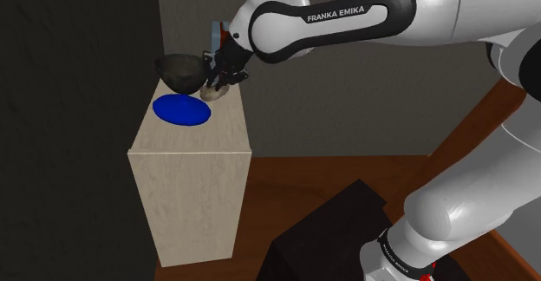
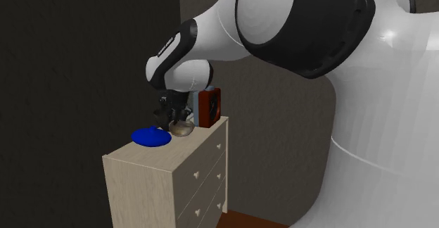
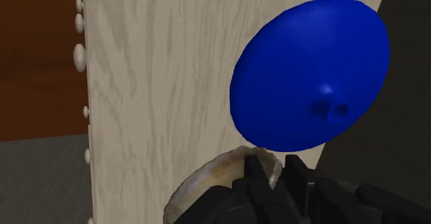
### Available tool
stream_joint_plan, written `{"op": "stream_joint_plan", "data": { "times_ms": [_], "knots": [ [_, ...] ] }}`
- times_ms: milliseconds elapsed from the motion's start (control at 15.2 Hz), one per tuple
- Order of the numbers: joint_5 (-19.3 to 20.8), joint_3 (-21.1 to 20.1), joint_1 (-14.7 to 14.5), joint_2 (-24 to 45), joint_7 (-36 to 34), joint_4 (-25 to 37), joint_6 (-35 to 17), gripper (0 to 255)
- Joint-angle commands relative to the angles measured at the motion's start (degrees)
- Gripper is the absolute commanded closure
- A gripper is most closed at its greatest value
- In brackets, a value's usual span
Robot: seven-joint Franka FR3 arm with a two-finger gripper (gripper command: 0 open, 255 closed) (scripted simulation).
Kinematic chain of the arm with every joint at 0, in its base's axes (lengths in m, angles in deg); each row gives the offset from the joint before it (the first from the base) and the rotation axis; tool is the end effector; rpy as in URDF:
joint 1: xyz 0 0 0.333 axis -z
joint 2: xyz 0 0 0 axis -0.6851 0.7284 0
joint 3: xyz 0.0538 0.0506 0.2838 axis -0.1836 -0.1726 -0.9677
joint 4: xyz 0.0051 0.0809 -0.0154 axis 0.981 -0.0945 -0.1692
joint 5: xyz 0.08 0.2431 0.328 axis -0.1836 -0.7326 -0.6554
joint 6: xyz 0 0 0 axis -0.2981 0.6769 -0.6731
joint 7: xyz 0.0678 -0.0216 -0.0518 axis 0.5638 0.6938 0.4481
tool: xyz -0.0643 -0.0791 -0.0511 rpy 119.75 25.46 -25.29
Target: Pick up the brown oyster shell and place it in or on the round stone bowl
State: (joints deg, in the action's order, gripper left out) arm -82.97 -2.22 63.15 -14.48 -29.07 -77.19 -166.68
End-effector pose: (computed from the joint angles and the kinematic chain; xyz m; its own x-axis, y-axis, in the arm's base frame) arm 0.5623 0.2564 0.4691 0.8780 -0.4015 0.2605 -0.2890 -0.8786 -0.3801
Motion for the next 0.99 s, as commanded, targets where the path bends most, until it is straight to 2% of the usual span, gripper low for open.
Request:
{"op": "stream_joint_plan", "data": {
  "times_ms": [0,132,198,264,330,396,924],
  "knots": [
    [-0.2,0.1,0.1,-0.4,-0.1,1.4,1.8,255],
    [-0.5,0.2,0.1,-0.8,0.0,2.6,3.3,255],
    [-0.3,0.1,0.1,-0.5,-0.1,1.8,2.3,255],
    [-0.3,0.1,0.1,-0.5,-0.1,1.8,2.3,0],
    [0.9,0.1,0.3,-0.5,-15.0,-0.4,-3.8,0],
    [3.1,0.2,0.4,-0.4,-26.4,-1.8,-7.8,0],
    [12.9,1.1,-1.5,6.8,-33.0,-0.2,-11.4,0]
  ]
}}
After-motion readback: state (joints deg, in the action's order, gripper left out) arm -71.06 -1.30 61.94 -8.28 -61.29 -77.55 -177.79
